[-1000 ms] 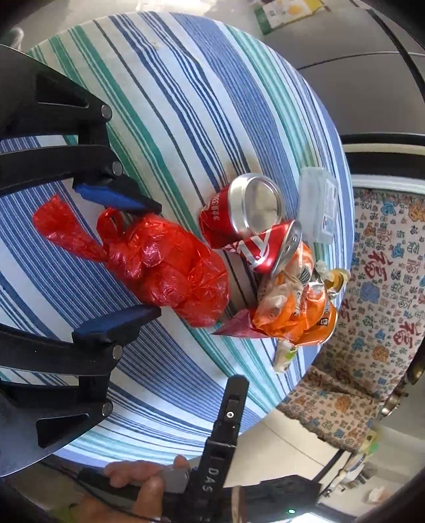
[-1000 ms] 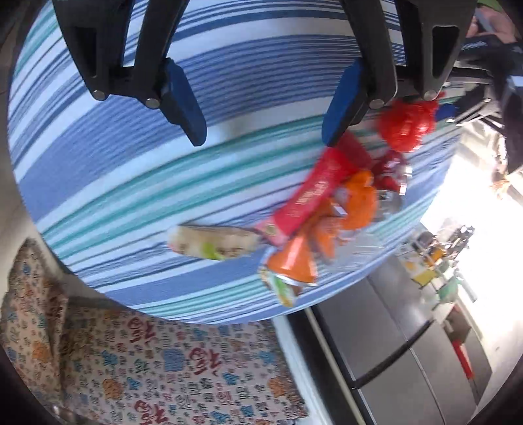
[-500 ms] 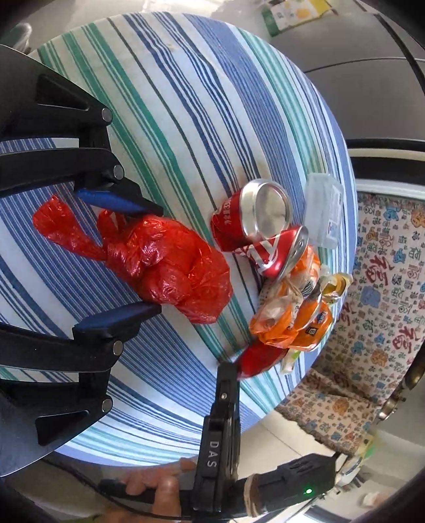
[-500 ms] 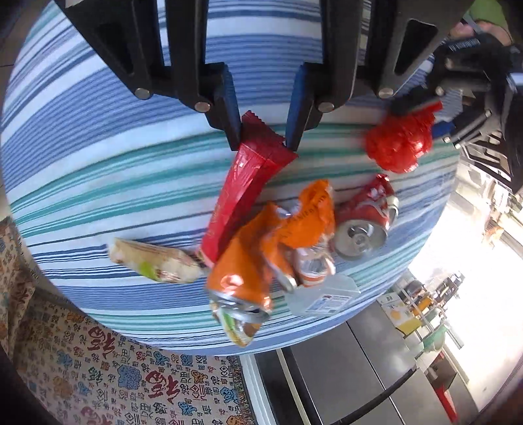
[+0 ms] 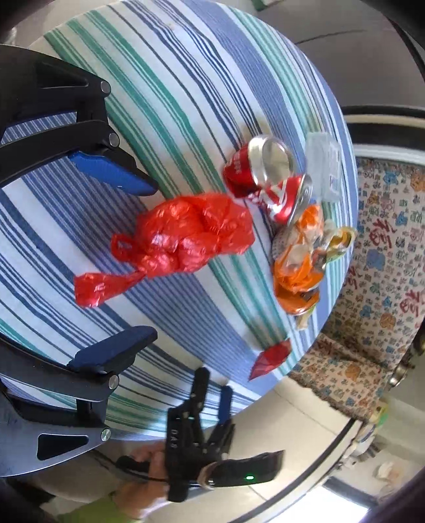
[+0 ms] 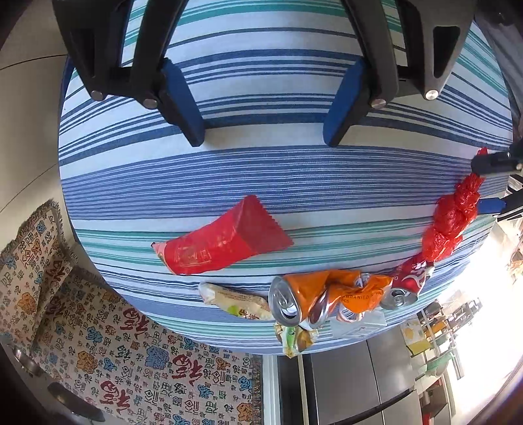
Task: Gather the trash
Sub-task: 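Lift the red plastic bag with the left gripper while the right gripper grasps the long red snack wrapper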
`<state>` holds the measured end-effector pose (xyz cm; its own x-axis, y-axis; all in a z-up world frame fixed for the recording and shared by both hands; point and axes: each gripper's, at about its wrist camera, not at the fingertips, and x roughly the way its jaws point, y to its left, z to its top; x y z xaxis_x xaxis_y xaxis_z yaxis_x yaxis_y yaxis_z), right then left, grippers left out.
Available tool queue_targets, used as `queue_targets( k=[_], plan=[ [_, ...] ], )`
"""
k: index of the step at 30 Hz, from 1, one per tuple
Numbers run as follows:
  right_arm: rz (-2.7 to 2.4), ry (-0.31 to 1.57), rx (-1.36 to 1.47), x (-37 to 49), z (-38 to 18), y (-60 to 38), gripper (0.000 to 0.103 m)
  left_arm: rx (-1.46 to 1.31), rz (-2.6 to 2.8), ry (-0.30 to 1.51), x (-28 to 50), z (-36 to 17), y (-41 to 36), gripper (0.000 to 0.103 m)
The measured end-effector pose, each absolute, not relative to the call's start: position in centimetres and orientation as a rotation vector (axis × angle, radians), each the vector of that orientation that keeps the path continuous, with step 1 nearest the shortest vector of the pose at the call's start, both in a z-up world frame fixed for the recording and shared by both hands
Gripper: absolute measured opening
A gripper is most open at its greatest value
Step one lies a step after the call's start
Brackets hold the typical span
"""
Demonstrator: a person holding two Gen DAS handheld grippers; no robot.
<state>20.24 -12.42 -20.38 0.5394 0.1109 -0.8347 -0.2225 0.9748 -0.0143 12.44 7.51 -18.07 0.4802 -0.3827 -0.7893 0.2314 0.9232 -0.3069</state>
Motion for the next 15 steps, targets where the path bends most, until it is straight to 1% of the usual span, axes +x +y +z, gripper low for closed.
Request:
queue_targets(
  k=[4, 8, 11, 13, 15],
  plan=[
    [0.218, 0.993, -0.050, 19.7, -20.1, -13.5, 0.081, -0.285, -0.374, 0.960, 12.7, -17.6, 9.6, 0.086],
    [0.192, 0.989, 0.150, 20.3, -18.5, -17.0, 0.081, -0.217, -0.360, 0.939, 13.4, -17.4, 7.6, 0.086],
    [0.106, 1.003, 0.357, 22.9, -17.5, -19.6, 0.081, -0.157, -0.320, 0.950, 14.0, -17.8, 6.4, 0.084],
    [0.071, 1.029, 0.414, 25.2, -17.6, -19.7, 0.081, -0.152, -0.298, 0.959, 14.3, -18.2, 6.4, 0.083],
    [0.054, 1.045, 0.416, 27.1, -18.0, -19.0, 0.081, -0.143, -0.276, 0.965, 14.4, -18.5, 6.5, 0.080]
  ],
)
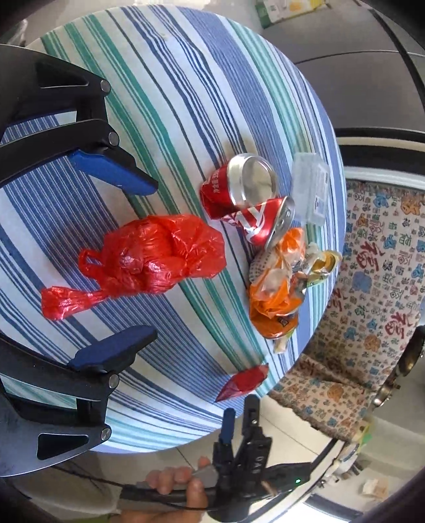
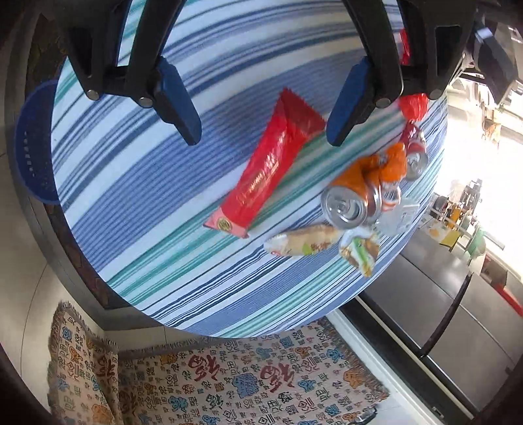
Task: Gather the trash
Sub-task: 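Lift the red plastic bag with the left gripper while the right gripper grasps the long red snack wrapper, then carry the red bag and red wrapper over the blue wastebasket with both grippers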
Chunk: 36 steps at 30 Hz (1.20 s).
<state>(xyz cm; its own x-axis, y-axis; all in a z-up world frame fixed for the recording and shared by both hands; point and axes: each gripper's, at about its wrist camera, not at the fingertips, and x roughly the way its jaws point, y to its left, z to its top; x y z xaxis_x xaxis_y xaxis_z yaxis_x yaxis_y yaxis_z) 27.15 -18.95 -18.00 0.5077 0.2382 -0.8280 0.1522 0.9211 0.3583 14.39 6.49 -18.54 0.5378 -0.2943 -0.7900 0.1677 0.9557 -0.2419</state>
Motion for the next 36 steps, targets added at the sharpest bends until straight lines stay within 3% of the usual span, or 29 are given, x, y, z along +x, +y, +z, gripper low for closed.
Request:
queue_targets(
  k=[2, 3, 4, 6, 8, 13, 14, 16, 17, 23, 24, 25, 26, 36],
  plan=[
    [0.038, 1.089, 0.369, 28.7, -18.8, -18.0, 0.080, -0.122, -0.258, 0.972, 14.5, -18.9, 6.5, 0.075],
    [0.026, 1.108, 0.334, 29.0, -19.1, -17.6, 0.074, -0.111, -0.250, 0.974, 14.4, -19.0, 6.5, 0.071],
    [0.020, 1.126, 0.284, 29.0, -19.4, -17.3, 0.054, -0.102, -0.244, 0.976, 14.3, -19.1, 6.5, 0.069],
    [0.026, 1.145, 0.191, 28.2, -19.7, -16.9, 0.027, -0.095, -0.241, 0.976, 14.0, -19.1, 6.7, 0.059],
    [0.058, 1.152, 0.119, 26.7, -19.9, -17.2, 0.024, -0.103, -0.256, 0.980, 13.9, -19.1, 6.8, 0.045],
    [0.167, 1.162, -0.002, 22.7, -19.5, -17.5, 0.025, -0.104, -0.286, 0.990, 13.7, -18.9, 6.3, 0.045],
    [0.173, 1.156, -0.010, 22.4, -19.4, -17.6, 0.025, -0.098, -0.297, 0.994, 13.7, -18.9, 6.0, 0.046],
    [0.183, 1.149, -0.007, 22.4, -19.0, -17.9, 0.044, -0.079, -0.281, 0.988, 13.5, -18.8, 5.7, 0.055],
    [0.176, 1.142, -0.004, 22.7, -18.5, -18.0, 0.048, -0.075, -0.269, 0.983, 13.5, -18.8, 5.7, 0.064],
    [0.171, 1.155, -0.038, 24.3, -17.7, -17.0, 0.050, -0.152, -0.255, 0.977, 14.4, -18.9, 6.3, 0.066],
    [0.165, 1.158, -0.056, 24.6, -17.7, -16.6, 0.049, -0.146, -0.252, 0.978, 14.5, -18.9, 6.1, 0.064],
    [0.145, 1.153, -0.082, 24.8, -17.8, -16.5, 0.027, -0.130, -0.246, 0.978, 14.7, -19.0, 5.8, 0.062],
    [0.131, 1.150, -0.107, 24.8, -17.8, -16.3, 0.010, -0.115, -0.244, 0.975, 14.7, -19.0, 5.5, 0.048],
    [0.201, 1.031, -0.026, 21.0, -15.5, -17.2, 0.009, -0.113, -0.225, 0.890, 13.7, -17.2, 5.7, 0.042]
  ],
)
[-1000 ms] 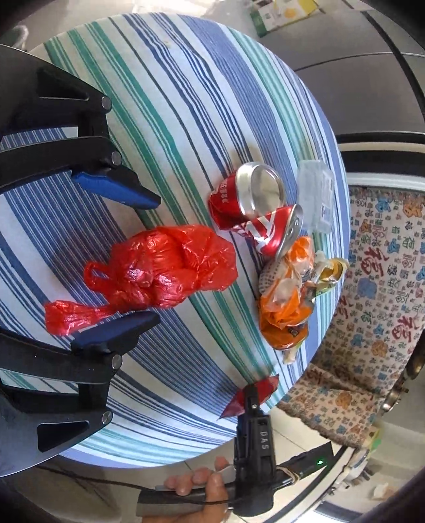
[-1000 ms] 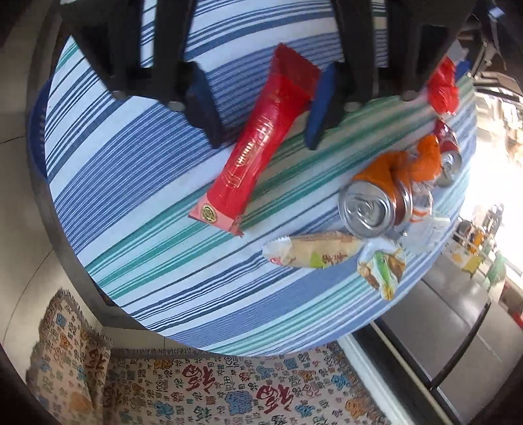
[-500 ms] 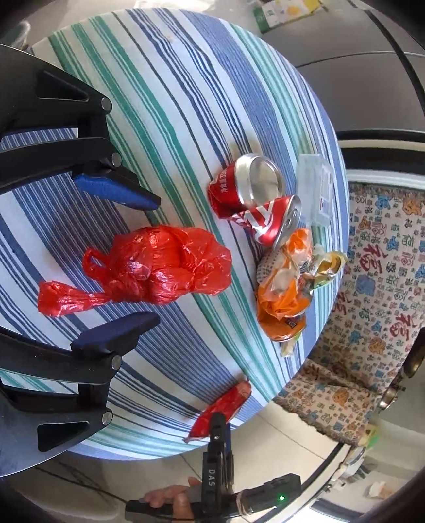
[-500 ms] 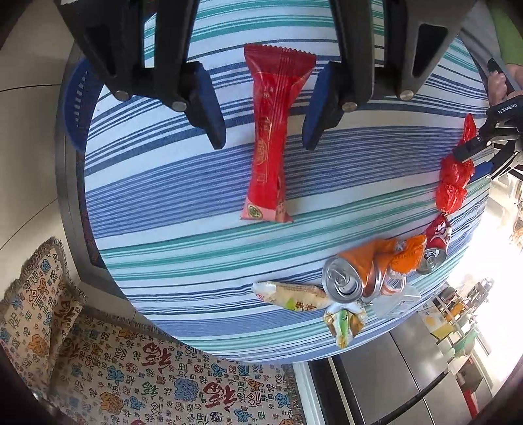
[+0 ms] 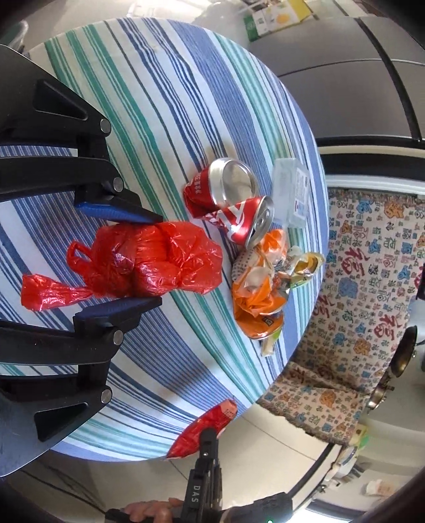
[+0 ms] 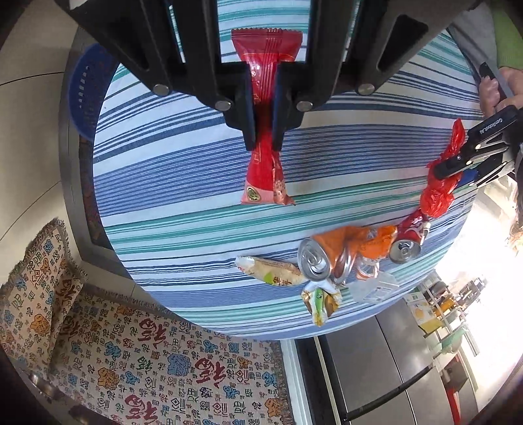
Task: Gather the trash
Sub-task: 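Carry the red bag and red wrapper over the blue wastebasket with both grippers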
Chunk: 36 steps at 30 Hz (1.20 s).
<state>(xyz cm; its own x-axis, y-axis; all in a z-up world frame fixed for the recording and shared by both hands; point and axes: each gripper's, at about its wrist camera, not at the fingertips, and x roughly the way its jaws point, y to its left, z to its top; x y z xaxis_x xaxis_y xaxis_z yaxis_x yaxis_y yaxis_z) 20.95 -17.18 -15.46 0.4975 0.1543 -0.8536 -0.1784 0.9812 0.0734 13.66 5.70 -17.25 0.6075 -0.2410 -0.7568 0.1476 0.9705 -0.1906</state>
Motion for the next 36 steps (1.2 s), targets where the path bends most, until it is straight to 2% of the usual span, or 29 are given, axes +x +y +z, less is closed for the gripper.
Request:
queue_targets(
  k=[10, 21, 32, 36],
  plan=[
    [0.216, 0.998, 0.081, 17.8, -15.4, -21.7, 0.009, -0.079, -0.360, 0.872, 12.9, -14.8, -3.1, 0.042],
    [0.073, 0.892, 0.226, 15.3, -12.9, -33.6, 0.009, -0.084, -0.505, 0.881, 15.5, -13.1, -16.4, 0.042],
    [-0.090, 0.814, 0.347, 15.1, -12.8, -44.1, 0.009, -0.079, -0.619, 0.927, 18.7, -13.8, -29.4, 0.042],
    [-0.118, 0.814, 0.398, 15.5, -14.5, -47.7, 0.009, -0.059, -0.636, 0.939, 19.6, -15.0, -32.5, 0.042]
  ],
)
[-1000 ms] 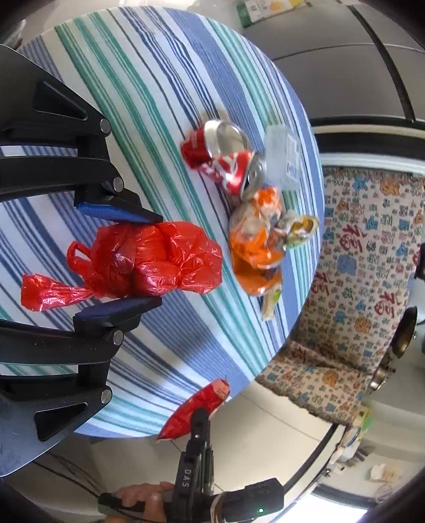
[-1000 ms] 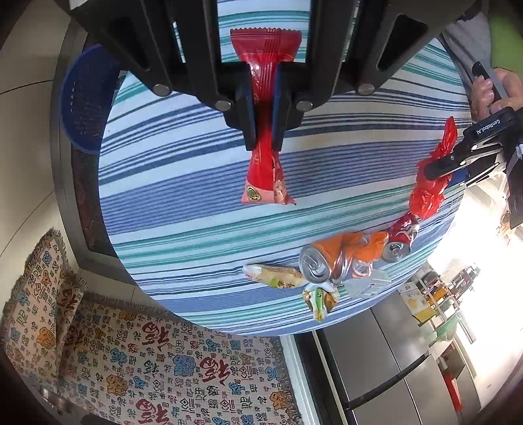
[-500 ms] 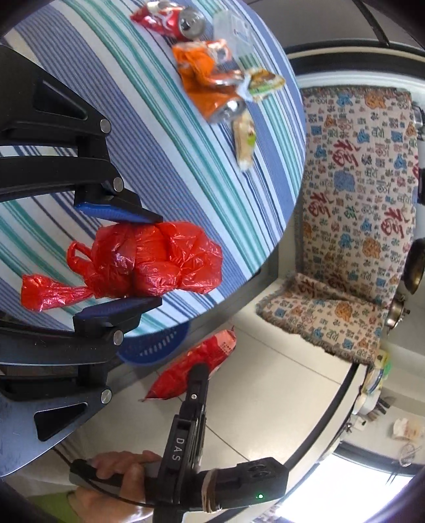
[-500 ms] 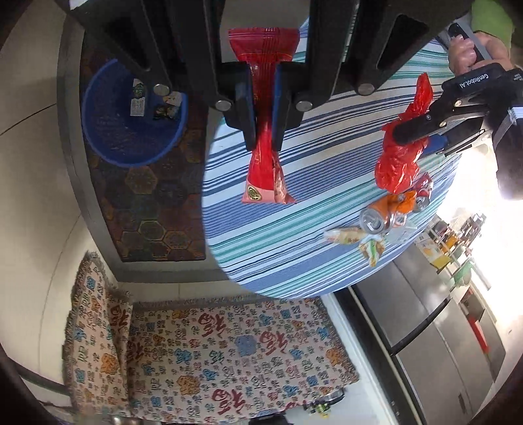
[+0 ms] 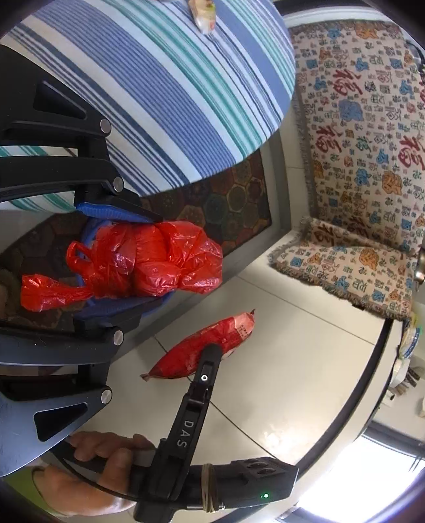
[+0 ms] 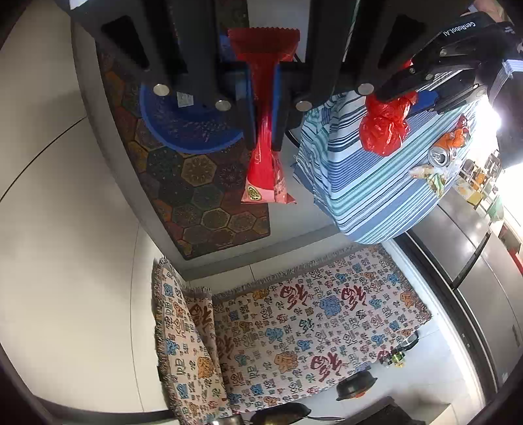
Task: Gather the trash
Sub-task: 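Carry the red bag and red wrapper over the blue wastebasket with both grippers, then open both grippers to drop the bag and wrapper into the wastebasket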
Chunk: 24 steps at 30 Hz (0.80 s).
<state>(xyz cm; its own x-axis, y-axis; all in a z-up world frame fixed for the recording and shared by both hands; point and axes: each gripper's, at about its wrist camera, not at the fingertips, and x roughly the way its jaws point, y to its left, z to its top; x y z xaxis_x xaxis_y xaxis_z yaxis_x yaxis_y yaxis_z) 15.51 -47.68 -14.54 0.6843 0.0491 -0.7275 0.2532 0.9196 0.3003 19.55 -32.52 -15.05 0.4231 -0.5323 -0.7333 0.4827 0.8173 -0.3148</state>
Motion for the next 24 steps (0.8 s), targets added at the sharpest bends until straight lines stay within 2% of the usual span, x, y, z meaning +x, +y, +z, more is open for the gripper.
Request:
queue_targets(
  k=[8, 24],
  plan=[
    [-0.147, 0.848, 0.468, 15.7, -19.3, -51.9, 0.009, -0.031, -0.645, 0.984, 21.0, -18.8, -37.2, 0.042],
    [-0.179, 0.892, 0.559, 16.7, -22.5, -55.1, 0.009, -0.039, -0.659, 1.028, 22.7, -23.0, -40.2, 0.045]
  ],
)
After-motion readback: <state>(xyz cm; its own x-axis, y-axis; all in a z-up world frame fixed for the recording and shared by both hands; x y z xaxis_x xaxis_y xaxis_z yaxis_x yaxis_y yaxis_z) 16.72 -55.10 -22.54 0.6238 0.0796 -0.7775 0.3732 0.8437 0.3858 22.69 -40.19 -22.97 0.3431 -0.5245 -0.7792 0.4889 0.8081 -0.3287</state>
